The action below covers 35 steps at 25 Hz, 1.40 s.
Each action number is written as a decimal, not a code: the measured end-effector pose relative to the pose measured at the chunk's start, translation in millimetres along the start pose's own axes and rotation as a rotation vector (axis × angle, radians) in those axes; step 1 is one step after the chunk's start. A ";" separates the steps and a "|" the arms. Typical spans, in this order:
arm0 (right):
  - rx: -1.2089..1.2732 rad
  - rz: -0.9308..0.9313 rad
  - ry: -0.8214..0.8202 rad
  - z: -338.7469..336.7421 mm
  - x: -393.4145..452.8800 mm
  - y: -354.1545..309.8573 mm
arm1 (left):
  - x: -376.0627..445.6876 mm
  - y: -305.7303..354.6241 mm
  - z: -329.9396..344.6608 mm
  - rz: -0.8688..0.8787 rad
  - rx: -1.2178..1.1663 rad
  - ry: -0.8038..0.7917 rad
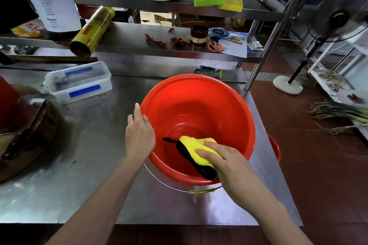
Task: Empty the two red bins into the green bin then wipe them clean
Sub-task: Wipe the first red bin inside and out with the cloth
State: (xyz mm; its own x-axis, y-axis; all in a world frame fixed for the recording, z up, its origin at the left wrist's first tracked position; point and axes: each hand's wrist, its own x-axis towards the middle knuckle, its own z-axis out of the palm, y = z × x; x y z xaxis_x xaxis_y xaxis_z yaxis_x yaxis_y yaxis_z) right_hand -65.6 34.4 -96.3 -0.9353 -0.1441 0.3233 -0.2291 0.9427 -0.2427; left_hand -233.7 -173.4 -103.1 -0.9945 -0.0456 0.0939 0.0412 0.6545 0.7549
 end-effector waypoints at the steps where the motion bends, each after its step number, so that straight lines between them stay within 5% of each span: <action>1: -0.024 0.016 0.031 0.3 -7.1 6.4 | -1.5 -0.2 -1.9 -0.012 0.007 0.000; 9: 0.057 0.256 0.146 3.4 -14.6 24.6 | 5.8 3.9 -5.3 0.025 0.046 -0.140; 16: -0.062 0.339 0.500 -22.3 11.5 30.6 | 25.3 -8.4 -5.2 -0.066 -0.023 -0.131; 23: 0.120 0.629 0.026 -18.4 42.3 59.5 | 34.9 -4.7 3.9 -0.032 0.028 -0.189; 29: 0.155 0.633 0.010 -8.2 58.6 81.7 | 38.0 -1.8 1.9 -0.007 0.313 -0.212; 35: 0.183 0.645 0.006 -8.2 60.4 83.0 | 72.8 6.5 -4.5 0.298 0.446 -0.253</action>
State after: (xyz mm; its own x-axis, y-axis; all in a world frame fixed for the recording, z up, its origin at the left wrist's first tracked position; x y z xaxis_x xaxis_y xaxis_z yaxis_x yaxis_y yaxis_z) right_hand -138.8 106.4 -89.4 -0.8988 0.4333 0.0659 0.3330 0.7729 -0.5401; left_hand -305.5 -175.9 -88.4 -0.9406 0.3340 0.0609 0.3321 0.8680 0.3691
